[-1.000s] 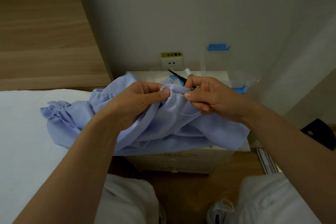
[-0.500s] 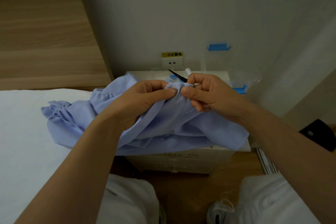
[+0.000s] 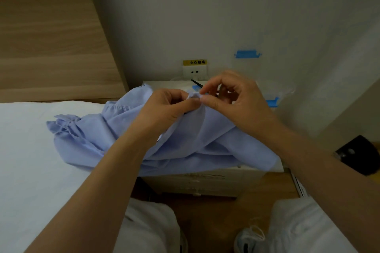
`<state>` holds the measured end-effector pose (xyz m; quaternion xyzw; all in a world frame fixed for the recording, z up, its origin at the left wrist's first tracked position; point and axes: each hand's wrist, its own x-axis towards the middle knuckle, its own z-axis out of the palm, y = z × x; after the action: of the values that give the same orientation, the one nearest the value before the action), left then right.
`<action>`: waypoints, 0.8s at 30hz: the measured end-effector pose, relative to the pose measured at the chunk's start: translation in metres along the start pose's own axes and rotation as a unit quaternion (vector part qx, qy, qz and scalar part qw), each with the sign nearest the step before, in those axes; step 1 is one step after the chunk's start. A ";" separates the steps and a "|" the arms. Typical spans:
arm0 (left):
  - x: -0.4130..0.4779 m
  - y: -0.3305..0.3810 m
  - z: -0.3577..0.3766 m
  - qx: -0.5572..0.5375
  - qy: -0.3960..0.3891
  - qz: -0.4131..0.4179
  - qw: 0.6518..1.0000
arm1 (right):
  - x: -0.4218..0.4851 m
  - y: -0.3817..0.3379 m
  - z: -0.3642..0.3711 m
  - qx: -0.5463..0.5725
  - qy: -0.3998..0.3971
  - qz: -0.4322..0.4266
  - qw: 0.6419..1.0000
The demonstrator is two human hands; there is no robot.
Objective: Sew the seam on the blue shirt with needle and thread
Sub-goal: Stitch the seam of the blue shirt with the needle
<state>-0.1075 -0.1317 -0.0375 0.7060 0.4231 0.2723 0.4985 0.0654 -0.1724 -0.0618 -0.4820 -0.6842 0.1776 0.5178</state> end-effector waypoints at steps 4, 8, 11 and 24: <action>0.001 -0.004 0.004 0.017 0.007 -0.018 1.000 | 0.001 0.003 0.005 -0.040 -0.024 -0.048 0.998; 0.004 -0.007 0.006 0.045 0.024 -0.026 0.998 | 0.000 -0.002 0.007 -0.013 -0.026 -0.082 0.996; 0.005 -0.006 0.005 0.041 0.031 -0.024 0.998 | 0.000 -0.004 0.007 0.014 0.004 -0.071 0.997; 0.004 -0.009 0.007 0.090 0.041 0.011 0.995 | -0.009 -0.002 0.020 0.018 0.011 -0.068 0.997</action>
<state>-0.1026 -0.1303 -0.0485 0.7408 0.4583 0.2671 0.4121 0.0474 -0.1756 -0.0733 -0.4268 -0.7064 0.1489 0.5446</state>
